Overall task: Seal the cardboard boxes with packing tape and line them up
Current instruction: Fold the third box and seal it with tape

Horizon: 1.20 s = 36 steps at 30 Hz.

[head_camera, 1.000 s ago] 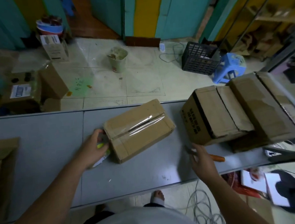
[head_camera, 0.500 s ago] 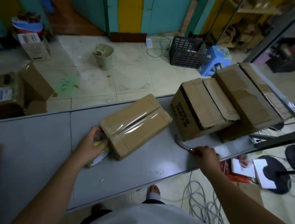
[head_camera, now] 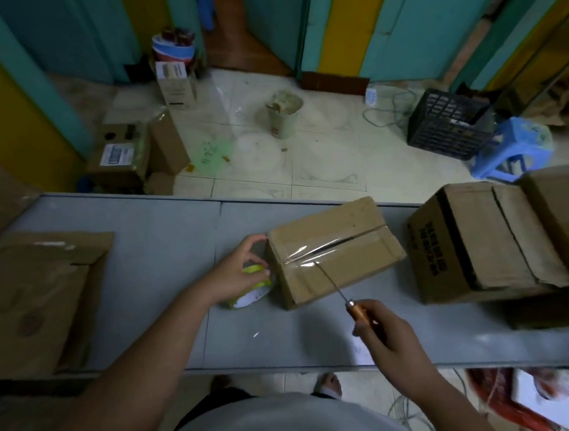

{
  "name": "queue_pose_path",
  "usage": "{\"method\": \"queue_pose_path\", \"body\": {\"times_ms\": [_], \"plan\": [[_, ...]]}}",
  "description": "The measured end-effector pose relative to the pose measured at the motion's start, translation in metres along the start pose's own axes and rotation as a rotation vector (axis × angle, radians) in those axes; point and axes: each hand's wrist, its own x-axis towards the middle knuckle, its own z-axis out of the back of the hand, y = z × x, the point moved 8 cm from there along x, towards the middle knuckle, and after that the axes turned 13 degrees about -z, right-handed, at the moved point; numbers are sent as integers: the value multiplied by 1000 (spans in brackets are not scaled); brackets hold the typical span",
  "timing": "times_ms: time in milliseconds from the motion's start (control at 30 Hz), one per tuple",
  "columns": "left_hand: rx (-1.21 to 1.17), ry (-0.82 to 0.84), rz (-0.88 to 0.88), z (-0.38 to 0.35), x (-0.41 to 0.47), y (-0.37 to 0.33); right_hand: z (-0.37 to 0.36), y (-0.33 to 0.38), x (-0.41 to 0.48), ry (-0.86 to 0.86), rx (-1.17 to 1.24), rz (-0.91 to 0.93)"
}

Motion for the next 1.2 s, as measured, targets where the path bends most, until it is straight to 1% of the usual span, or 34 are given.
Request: {"method": "queue_pose_path", "body": {"times_ms": [100,200,367,500,667,733,800,1000,1100,1200], "plan": [[27,-2,-31,2,-1,0,-22,33,12,89,-14,21],[26,22,-49,3,-2,2,-31,47,22,87,-49,32],[80,85,-16,2,1,7,-22,54,43,-112,-2,87],[53,83,14,-2,0,6,-31,63,74,-144,-10,137],[-26,47,28,-13,-9,6,-42,47,94,-236,-86,121],[-53,27,26,-18,-11,5,-39,46,100,-264,-137,153],[-94,5,18,-23,-10,5,-33,49,106,-303,-242,210],[-165,-34,48,-37,-10,4,-16,48,133,-266,-470,298],[-176,-34,50,-46,-7,2,-7,44,141,-261,-500,328],[-145,-65,57,-55,-4,2,0,44,140,-262,-519,307]]}}
